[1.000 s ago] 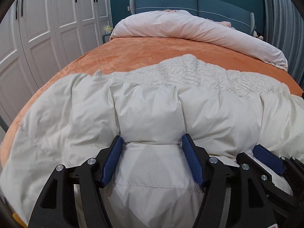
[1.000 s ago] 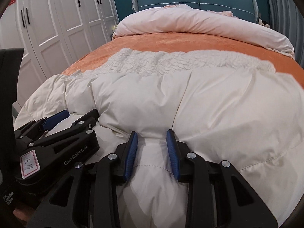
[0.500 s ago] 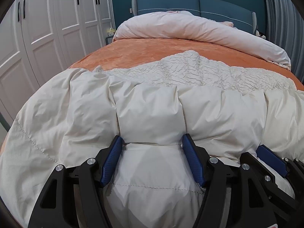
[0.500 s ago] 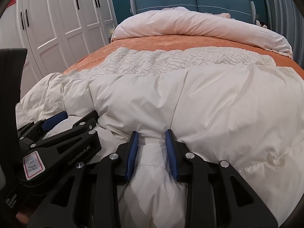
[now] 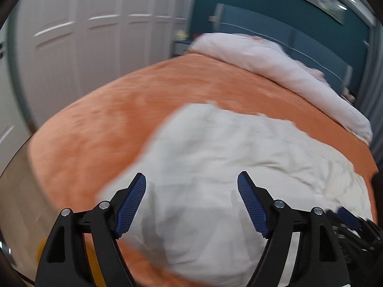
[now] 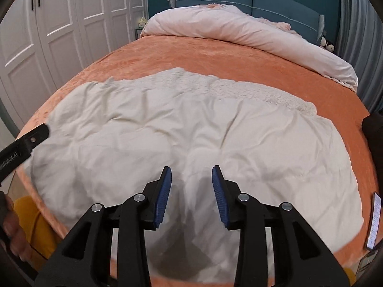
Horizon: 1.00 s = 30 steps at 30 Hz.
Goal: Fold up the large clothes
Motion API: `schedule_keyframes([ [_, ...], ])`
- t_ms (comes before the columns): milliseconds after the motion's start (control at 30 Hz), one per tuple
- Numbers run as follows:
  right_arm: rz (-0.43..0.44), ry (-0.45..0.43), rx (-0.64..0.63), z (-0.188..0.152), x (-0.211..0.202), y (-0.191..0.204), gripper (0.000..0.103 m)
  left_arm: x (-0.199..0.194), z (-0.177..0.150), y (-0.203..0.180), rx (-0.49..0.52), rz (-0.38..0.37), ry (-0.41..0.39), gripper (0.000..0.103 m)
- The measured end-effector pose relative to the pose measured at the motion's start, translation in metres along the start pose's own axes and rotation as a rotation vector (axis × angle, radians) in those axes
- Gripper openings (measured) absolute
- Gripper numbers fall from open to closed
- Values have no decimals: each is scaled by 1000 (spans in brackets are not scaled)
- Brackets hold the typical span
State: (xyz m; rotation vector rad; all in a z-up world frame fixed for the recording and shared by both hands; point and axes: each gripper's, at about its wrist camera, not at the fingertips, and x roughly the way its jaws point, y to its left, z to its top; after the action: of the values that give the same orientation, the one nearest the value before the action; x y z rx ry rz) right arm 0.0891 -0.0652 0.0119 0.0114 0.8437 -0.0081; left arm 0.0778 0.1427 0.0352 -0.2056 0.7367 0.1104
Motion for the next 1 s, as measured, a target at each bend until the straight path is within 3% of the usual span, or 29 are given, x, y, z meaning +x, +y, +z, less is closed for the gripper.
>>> schedule_keyframes([
  [167, 11, 30, 7, -6, -7, 13, 34, 14, -14, 66, -162, 33, 121, 78],
  [267, 4, 40, -6, -8, -4, 20, 34, 24, -26, 80, -231, 8, 165, 78],
  [633, 1, 94, 111, -5, 14, -13, 33, 61, -31, 74, -329, -111, 253, 86],
  [833, -23, 124, 42, -10, 33, -3, 34, 72, -27, 57, -286, -122, 247, 91],
  [1000, 18, 103, 125, -2, 11, -18, 34, 82, -23, 47, -277, -148, 265, 91],
])
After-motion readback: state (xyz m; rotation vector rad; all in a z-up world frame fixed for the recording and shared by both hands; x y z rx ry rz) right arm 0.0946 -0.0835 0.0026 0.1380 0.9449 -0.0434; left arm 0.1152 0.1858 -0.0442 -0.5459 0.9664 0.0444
